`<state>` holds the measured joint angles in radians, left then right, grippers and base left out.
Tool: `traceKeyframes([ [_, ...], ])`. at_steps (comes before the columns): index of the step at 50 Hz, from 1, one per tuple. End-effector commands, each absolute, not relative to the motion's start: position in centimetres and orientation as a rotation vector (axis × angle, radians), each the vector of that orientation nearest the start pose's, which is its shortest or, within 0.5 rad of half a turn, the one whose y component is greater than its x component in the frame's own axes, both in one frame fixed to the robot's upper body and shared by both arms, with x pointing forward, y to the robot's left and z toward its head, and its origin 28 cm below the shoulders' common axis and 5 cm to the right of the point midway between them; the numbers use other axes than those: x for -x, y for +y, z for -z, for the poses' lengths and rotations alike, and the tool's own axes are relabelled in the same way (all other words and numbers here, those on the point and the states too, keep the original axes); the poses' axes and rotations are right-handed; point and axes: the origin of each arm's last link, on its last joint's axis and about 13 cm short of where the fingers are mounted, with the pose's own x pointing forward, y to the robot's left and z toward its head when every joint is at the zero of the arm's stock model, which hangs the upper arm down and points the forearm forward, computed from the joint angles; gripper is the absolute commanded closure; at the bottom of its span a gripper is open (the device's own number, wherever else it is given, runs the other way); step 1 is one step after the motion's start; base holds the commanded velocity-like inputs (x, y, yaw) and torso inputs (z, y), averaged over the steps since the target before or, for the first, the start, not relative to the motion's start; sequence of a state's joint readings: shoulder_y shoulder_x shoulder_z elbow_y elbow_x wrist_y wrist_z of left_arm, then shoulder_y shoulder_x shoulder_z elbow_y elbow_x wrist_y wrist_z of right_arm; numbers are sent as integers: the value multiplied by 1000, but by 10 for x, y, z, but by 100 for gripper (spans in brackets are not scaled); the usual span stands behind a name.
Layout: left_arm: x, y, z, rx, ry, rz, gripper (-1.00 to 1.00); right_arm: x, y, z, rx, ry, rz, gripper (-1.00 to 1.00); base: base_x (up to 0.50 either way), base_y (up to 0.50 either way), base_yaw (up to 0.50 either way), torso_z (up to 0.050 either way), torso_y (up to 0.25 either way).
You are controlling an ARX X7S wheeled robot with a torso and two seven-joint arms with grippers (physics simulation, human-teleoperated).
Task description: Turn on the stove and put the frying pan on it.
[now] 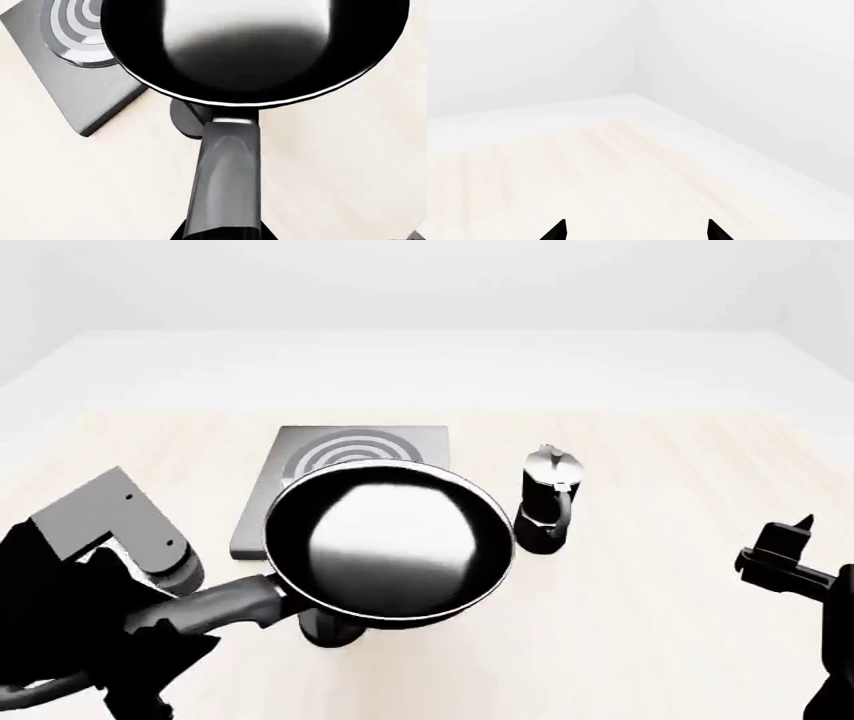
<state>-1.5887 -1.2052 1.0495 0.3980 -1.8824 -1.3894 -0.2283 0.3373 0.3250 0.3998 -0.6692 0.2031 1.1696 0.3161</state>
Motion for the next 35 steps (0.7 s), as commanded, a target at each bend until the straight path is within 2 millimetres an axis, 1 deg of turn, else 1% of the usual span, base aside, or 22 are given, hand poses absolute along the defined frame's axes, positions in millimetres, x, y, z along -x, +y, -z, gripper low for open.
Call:
traceKeyframes([
  [1,-230,316,-308,-253,658,443,100,-211,-211,-168,59,81,623,-100,0,0,0,0,0],
  [2,-238,313,-310,-244,663,413,100,-211,-211,-168,56,79,622,-100,0,0,0,0,10],
  [5,-249,308,-313,-201,669,386,100,-212,-210,-167,57,80,619,-100,0,0,0,0,0],
  [6,-258,305,-316,-179,658,379,100,-212,-210,-168,57,79,617,-100,0,0,0,0,0],
  [9,-270,298,-321,-170,644,386,100,-213,-209,-169,57,78,614,-100,0,0,0,0,4],
  [13,-281,292,-325,-153,633,383,100,-213,-210,-168,56,78,613,-100,0,0,0,4,0],
  [14,-287,290,-327,-142,625,377,100,-214,-210,-168,55,78,612,-100,0,0,0,0,0],
  [20,-307,284,-327,-129,617,371,100,-214,-209,-170,54,73,608,-100,0,0,0,0,2],
  [23,-319,281,-323,-126,620,367,100,-214,-210,-170,52,72,609,-100,0,0,0,0,4],
  [24,-319,281,-323,-126,620,367,100,-214,-210,-170,52,72,609,-100,0,0,0,0,0],
  [25,-325,279,-320,-121,620,365,100,-214,-210,-170,51,71,609,-100,0,0,0,0,0],
  [27,-329,278,-317,-117,627,362,100,-214,-210,-170,51,71,608,-100,0,0,0,0,5],
  [31,-339,275,-303,-116,648,357,100,-214,-210,-169,49,72,609,-100,0,0,0,0,0],
  [34,-345,275,-295,-115,659,346,100,-214,-211,-168,49,73,609,-100,0,0,0,0,3],
  [35,-348,275,-290,-119,665,335,100,-213,-211,-168,48,74,609,-100,0,0,0,0,0],
])
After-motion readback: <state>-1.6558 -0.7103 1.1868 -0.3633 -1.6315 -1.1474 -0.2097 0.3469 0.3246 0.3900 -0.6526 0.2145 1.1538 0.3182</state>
